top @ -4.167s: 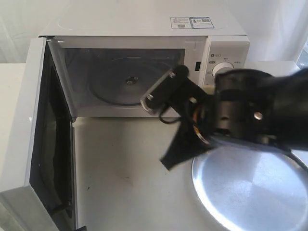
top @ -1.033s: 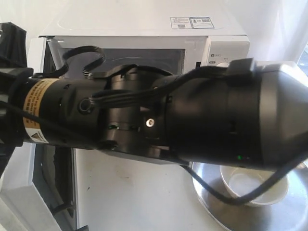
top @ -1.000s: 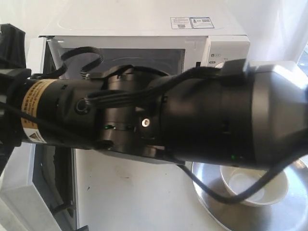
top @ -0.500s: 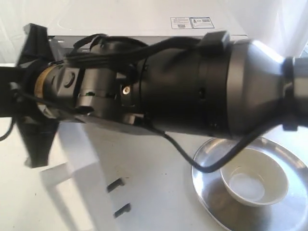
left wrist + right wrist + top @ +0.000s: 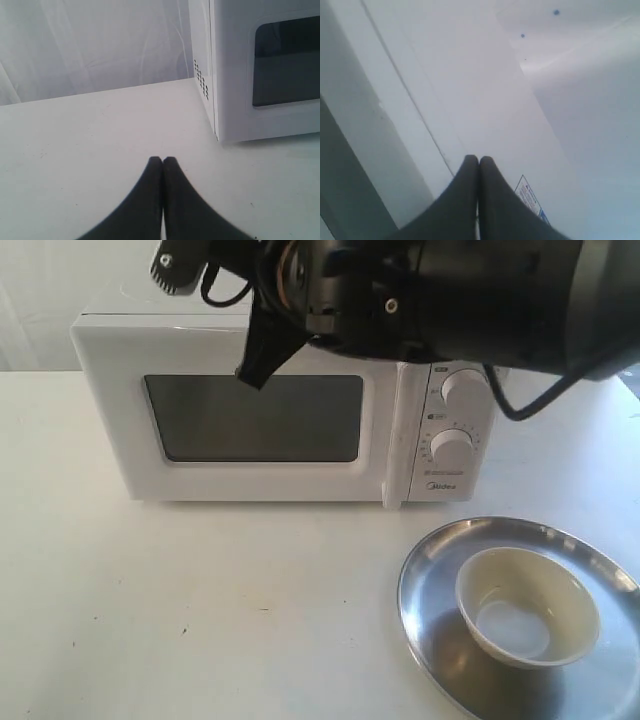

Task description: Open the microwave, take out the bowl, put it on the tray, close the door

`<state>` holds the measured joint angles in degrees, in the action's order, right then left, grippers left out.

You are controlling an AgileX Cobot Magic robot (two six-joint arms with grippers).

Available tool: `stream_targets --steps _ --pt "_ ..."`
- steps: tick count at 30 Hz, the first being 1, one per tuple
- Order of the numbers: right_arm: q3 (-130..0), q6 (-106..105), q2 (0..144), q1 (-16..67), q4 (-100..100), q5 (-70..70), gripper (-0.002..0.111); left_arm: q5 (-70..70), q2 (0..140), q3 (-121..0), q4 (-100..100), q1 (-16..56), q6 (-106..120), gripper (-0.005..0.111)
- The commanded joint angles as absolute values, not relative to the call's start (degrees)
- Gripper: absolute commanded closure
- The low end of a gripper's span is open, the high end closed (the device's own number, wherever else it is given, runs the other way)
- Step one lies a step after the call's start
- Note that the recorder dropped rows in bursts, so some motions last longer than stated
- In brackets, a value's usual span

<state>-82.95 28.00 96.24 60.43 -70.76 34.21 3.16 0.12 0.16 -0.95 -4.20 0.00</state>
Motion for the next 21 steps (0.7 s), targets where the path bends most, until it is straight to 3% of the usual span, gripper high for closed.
stream_targets --steps 1,10,21 --pt "-83.4 31.3 94.8 60.1 -71.1 34.7 0.108 3.4 0.0 0.0 -0.5 -4.0 0.0 0.107" --pt "-80.6 31.3 87.6 61.9 -58.2 25.0 0.108 3.4 0.0 0.0 -0.5 -4.0 0.0 0.107" --pt "-56.7 41.1 60.1 64.5 -55.4 13.2 0.108 3.4 0.0 0.0 -0.5 -4.0 0.0 0.107"
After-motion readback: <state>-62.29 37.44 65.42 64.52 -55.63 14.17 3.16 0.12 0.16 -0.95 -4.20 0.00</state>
